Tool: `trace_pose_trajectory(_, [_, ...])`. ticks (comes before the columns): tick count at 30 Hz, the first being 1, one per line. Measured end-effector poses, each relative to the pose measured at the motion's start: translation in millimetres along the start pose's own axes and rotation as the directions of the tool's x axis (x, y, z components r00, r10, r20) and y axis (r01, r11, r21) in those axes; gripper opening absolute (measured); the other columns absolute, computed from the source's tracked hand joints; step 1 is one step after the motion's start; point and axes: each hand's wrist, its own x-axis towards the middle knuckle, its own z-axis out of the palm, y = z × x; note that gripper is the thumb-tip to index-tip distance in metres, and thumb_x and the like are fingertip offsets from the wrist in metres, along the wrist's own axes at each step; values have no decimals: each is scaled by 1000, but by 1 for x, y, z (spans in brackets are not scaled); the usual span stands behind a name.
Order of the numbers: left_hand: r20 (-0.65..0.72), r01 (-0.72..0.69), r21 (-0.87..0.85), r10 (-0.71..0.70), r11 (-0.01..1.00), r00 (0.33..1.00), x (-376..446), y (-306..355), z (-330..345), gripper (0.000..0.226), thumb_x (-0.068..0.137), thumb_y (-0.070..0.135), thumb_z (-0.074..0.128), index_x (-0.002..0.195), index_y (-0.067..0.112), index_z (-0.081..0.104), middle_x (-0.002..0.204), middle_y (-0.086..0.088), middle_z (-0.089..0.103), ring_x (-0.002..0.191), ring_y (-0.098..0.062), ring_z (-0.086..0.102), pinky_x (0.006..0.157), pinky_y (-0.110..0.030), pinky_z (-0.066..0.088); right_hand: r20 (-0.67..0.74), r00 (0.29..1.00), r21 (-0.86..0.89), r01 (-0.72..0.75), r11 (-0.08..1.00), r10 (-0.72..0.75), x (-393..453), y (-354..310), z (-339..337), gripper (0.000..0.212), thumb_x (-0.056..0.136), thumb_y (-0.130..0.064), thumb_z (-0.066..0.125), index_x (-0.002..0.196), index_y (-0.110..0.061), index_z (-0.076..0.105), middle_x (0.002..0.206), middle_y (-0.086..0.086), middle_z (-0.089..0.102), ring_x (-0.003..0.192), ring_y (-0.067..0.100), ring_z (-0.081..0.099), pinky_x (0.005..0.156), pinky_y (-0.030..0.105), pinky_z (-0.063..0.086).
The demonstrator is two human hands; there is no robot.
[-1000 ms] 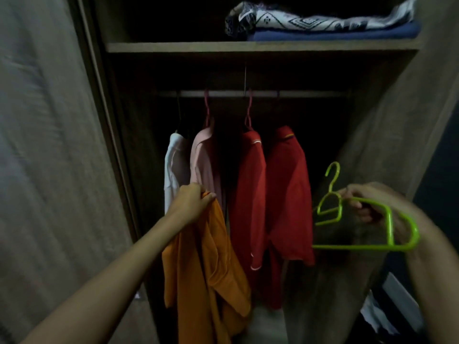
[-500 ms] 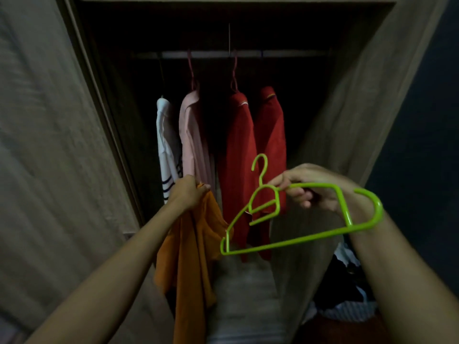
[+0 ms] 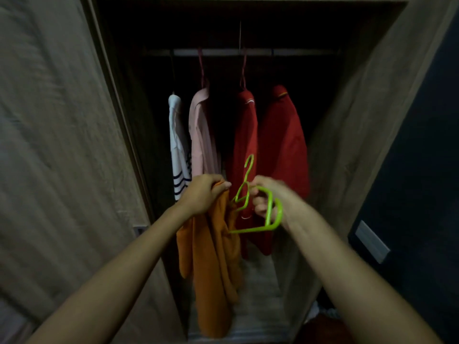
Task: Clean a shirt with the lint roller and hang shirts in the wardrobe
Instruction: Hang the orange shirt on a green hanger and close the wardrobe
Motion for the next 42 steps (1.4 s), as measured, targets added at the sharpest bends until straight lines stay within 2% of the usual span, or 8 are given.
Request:
trace_pose_trajectory(5, [-37,-72,-52,70,996,997,-13,21,-17,30,96,32,51,79,11,63,68,4,58,65,-5,54,59,-15,37,140,973,299,-217,929,183,18,24,6,18,97,-5,45,81,-3,51,52,9,58,21,2,30,23,14,27])
trace_pose_trajectory(10, [-52,-51,-63,48,997,997,-27,16,-39,28,97,31,49,87,12,67,77,-1,65,71,-8,60,64,-19,44,-9,990,658,-100,746,140,13,15,16,7,93,11,46,91,10,52,81,18,56,66,24,65,54,36,58])
trace_pose_trajectory(14, [-97,0,6,0,1000,995,-39,0,-47,29,97,34,47,83,17,65,73,2,64,69,-5,60,62,-18,44,-124,986,729,15,685,110,17,9,14,32,93,13,45,125,9,47,99,22,60,53,31,67,55,51,54])
trace_pose_trajectory(21, [-155,-26,125,46,992,987,-50,5,-54,22,98,35,44,87,26,62,71,8,61,65,2,59,60,-6,40,-248,968,615,126,778,39,14,16,22,20,94,17,36,106,6,48,123,25,52,110,35,61,98,48,48])
trace_pose_trajectory(26, [-280,-70,81,90,994,956,-31,27,-55,30,98,36,42,86,20,65,73,8,62,66,0,58,59,-13,41,-163,984,439,134,888,-68,2,24,53,26,100,4,36,125,0,41,103,26,56,92,33,63,87,46,53])
trace_pose_trajectory(32, [-56,28,-18,-29,999,998,-30,33,-71,41,93,56,40,105,25,64,93,6,67,82,0,62,73,-18,48,-84,985,429,172,887,-150,-13,1,44,19,101,-2,36,118,-2,44,94,24,63,80,24,67,70,34,59])
trace_pose_trajectory(37, [135,8,59,-16,998,991,-58,11,-80,34,86,39,63,117,25,64,112,13,65,95,3,62,83,-22,54,-202,964,455,247,856,-172,-11,-10,17,11,101,-1,36,98,-3,47,90,24,62,77,23,66,68,35,60])
trace_pose_trajectory(42, [-46,-112,96,116,989,992,-53,11,-49,20,92,24,57,105,18,71,100,7,70,85,11,58,77,-3,44,-204,962,370,249,895,-184,-6,-3,26,16,101,-2,36,91,-7,46,90,22,62,78,23,66,68,35,60])
